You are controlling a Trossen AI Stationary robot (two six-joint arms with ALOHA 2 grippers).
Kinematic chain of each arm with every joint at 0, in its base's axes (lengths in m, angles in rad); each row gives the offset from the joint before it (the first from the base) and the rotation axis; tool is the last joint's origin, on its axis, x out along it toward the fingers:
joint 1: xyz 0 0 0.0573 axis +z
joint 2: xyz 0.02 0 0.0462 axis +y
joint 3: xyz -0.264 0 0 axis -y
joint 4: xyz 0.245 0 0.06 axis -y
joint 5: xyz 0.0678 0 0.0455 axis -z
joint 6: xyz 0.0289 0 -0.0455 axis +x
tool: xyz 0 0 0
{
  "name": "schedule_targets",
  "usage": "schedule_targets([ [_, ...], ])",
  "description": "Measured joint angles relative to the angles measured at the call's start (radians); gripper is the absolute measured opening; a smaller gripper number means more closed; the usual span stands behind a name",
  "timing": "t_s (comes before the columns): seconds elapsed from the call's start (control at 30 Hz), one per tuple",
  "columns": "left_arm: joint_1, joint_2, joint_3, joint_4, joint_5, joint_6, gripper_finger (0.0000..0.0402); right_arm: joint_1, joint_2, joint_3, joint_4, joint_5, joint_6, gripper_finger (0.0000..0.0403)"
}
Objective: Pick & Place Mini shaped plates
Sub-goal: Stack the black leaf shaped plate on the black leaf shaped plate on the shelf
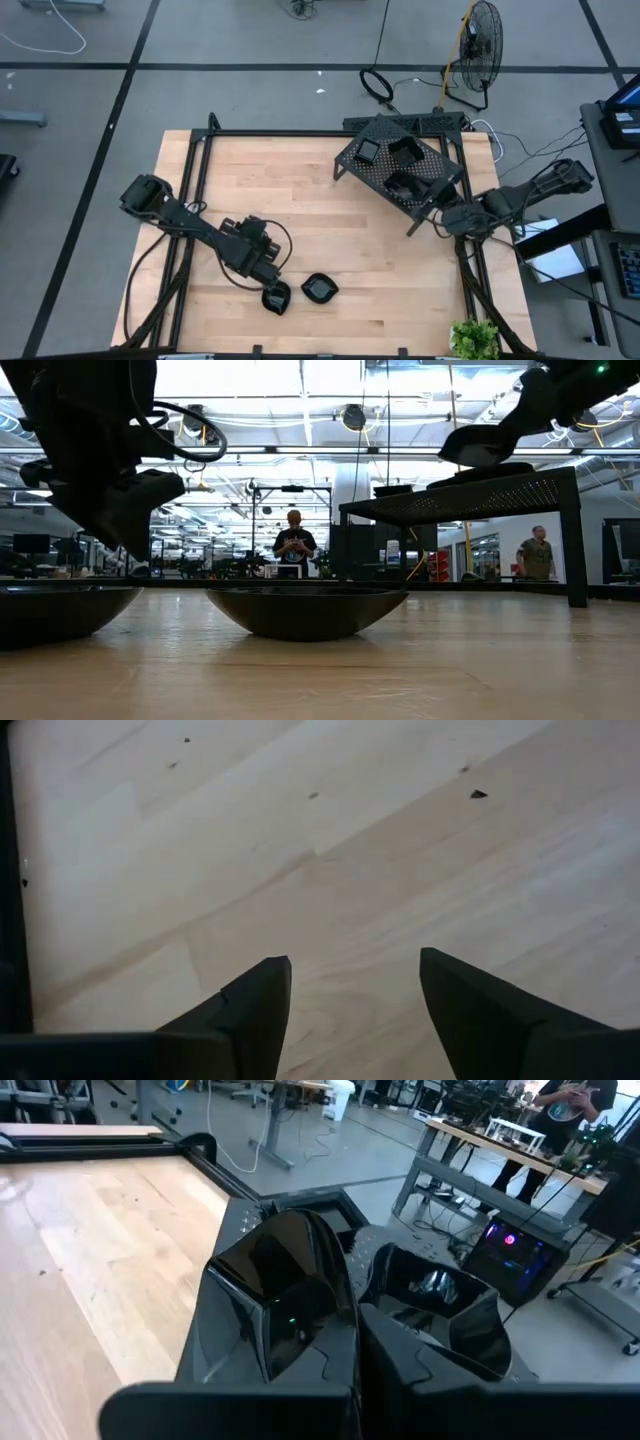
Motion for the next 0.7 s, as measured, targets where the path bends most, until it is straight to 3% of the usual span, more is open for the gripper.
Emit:
schedule_targets([
  [0.23, 0.000, 0.000, 0.000, 0.001, -0.005, 0.003, 0.0203, 0.000, 0.000, 0.000, -0.033, -0.001, 0.020, 0.0007],
  [0.47, 0.000, 0.000, 0.000, 0.002, -0.006, 0.003, 0.0191, 0.000, 0.000, 0.000, -0.022, 0.002, 0.005, 0.0049],
  [0.7, 0.000, 0.000, 0.000, 0.003, 0.022, 0.043, 0.0204, 0.000, 0.000, 0.000, 0.145, 0.002, -0.213, 0.0103],
])
